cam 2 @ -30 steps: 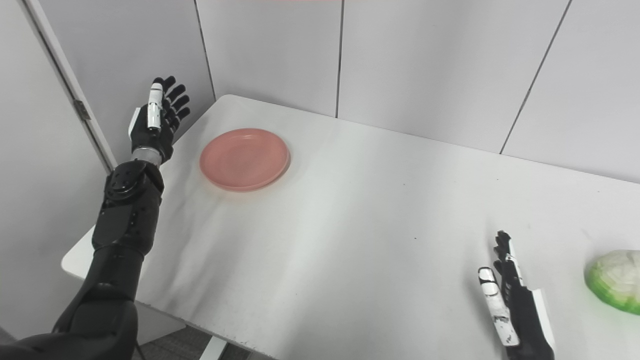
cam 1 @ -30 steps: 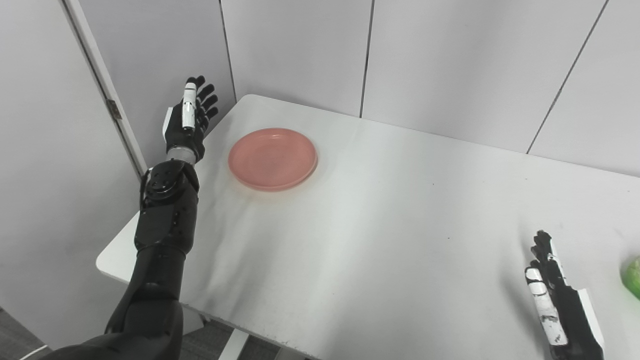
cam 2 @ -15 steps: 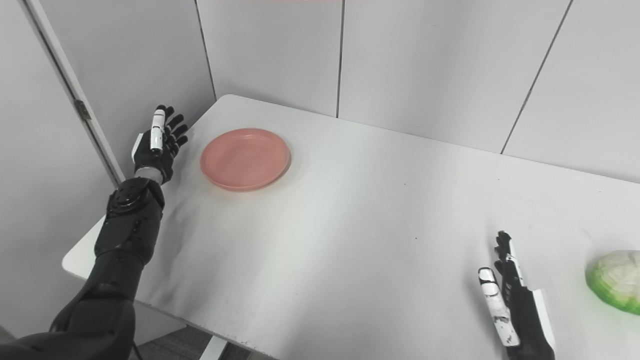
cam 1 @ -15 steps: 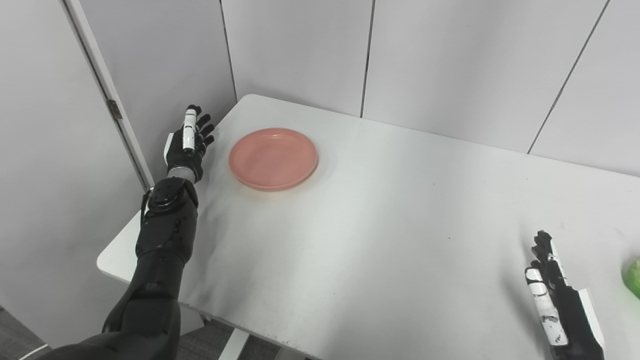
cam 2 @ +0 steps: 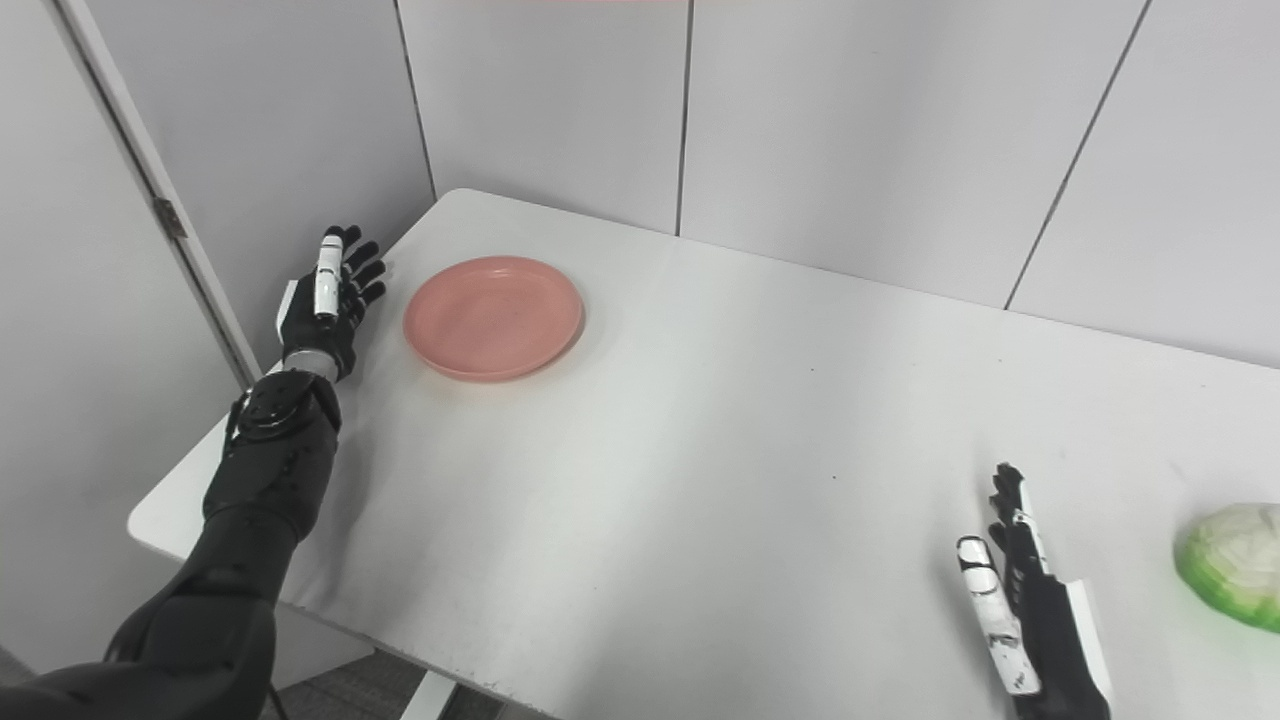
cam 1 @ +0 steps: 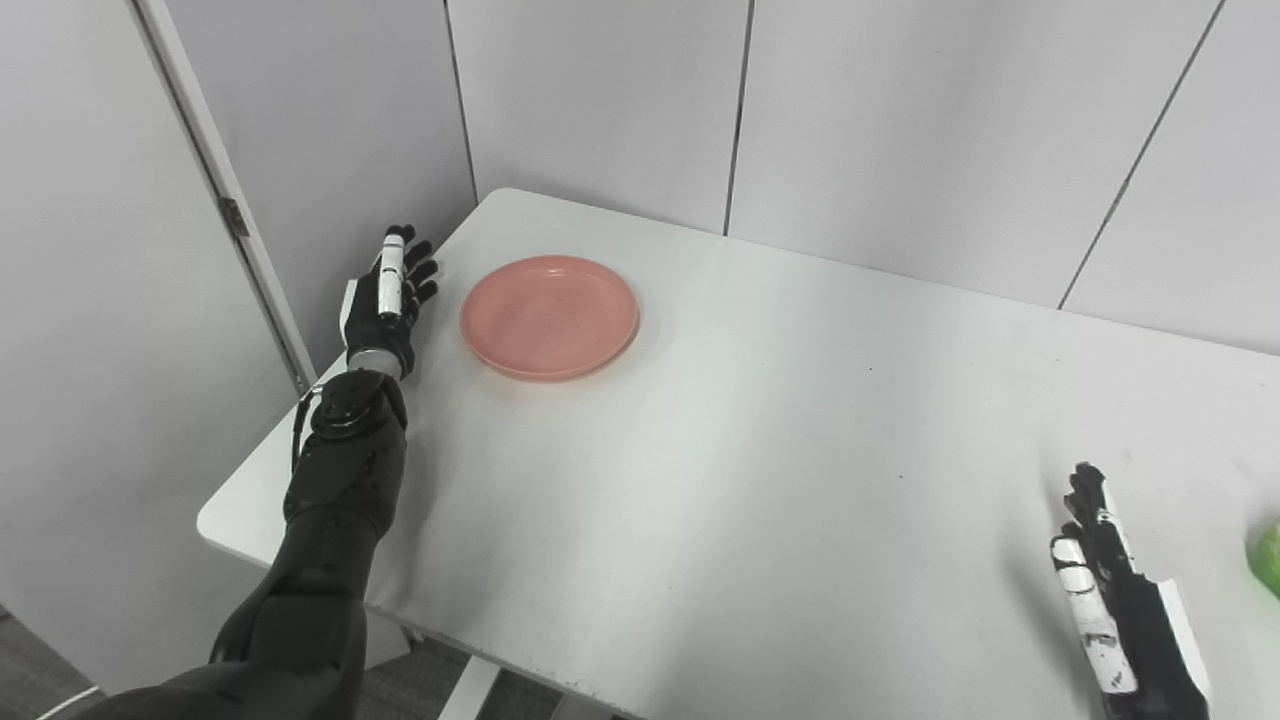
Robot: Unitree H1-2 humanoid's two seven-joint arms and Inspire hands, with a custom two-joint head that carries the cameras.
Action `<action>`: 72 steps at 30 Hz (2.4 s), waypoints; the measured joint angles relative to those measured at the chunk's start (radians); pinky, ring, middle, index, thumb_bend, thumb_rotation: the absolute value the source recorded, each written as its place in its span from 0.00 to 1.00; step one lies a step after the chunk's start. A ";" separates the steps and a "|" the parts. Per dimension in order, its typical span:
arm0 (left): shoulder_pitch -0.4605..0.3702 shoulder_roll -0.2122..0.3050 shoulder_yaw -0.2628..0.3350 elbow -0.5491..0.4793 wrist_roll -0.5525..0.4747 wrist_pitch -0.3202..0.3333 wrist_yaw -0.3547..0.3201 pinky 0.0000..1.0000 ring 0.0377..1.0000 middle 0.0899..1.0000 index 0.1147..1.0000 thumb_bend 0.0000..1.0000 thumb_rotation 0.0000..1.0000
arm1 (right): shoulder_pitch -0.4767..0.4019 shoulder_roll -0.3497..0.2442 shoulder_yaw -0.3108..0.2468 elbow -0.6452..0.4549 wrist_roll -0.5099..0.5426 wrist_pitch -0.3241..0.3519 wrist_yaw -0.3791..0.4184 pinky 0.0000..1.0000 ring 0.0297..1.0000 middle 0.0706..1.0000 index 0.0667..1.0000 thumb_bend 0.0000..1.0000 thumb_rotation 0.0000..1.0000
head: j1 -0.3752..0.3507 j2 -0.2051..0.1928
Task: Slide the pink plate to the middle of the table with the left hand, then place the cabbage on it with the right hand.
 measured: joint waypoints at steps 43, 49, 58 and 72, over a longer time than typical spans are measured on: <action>0.038 -0.216 -0.124 -0.228 -0.065 0.114 -0.110 0.90 0.89 0.90 0.88 0.42 1.00 | 0.002 0.007 0.009 -0.003 -0.062 0.000 -0.023 0.94 0.97 0.99 0.97 0.33 1.00 | -0.120 0.046; 0.040 -0.252 -0.153 -0.260 -0.070 0.143 -0.118 0.91 0.90 0.90 0.88 0.42 1.00 | 0.002 0.012 0.011 -0.002 -0.082 0.000 -0.026 0.94 0.97 0.98 0.98 0.36 1.00 | -0.161 0.057; 0.055 -0.283 -0.179 -0.313 -0.074 0.194 -0.147 0.91 0.89 0.89 0.88 0.41 1.00 | 0.001 0.031 0.020 0.004 -0.106 0.000 -0.044 0.94 0.97 0.98 0.98 0.36 1.00 | -0.256 0.077; 0.100 -0.347 -0.249 -0.434 -0.090 0.303 -0.181 0.92 0.91 0.91 0.90 0.38 1.00 | 0.000 0.050 0.038 0.005 -0.151 0.000 -0.062 0.94 0.96 0.97 0.98 0.31 1.00 | -0.396 0.098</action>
